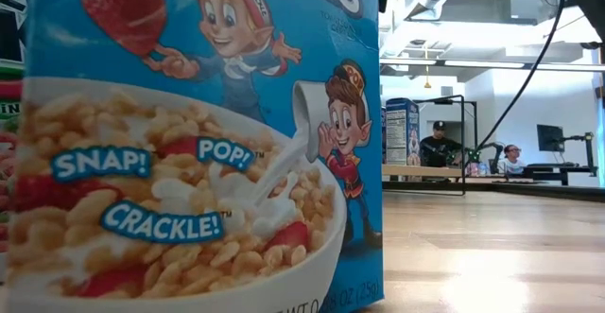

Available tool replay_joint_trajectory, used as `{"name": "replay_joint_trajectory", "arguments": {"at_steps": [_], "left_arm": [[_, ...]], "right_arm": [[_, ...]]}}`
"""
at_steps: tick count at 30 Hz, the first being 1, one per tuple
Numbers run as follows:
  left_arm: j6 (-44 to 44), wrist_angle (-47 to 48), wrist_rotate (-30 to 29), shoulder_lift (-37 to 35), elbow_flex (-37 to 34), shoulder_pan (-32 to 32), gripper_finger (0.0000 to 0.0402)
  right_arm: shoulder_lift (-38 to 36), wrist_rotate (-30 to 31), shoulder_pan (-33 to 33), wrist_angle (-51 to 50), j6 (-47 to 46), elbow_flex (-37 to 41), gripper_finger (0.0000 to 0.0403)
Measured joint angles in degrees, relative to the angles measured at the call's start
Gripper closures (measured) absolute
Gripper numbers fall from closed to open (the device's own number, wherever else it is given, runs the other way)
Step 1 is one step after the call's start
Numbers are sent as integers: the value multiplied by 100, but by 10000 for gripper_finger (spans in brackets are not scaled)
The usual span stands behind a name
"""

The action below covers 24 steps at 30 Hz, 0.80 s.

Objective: Stack cereal on shelf
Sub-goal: Put the middle green cereal box on the shelf

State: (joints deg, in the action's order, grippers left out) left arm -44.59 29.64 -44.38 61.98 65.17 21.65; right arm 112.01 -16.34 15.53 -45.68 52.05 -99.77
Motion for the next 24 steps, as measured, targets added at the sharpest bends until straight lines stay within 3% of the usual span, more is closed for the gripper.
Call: {"name": "replay_joint_trajectory", "arguments": {"at_steps": [24], "left_arm": [[-3, 49, 0, 2, 0, 0, 109]], "right_arm": [[-8, 468, 0, -473, -257, -331, 147]]}}
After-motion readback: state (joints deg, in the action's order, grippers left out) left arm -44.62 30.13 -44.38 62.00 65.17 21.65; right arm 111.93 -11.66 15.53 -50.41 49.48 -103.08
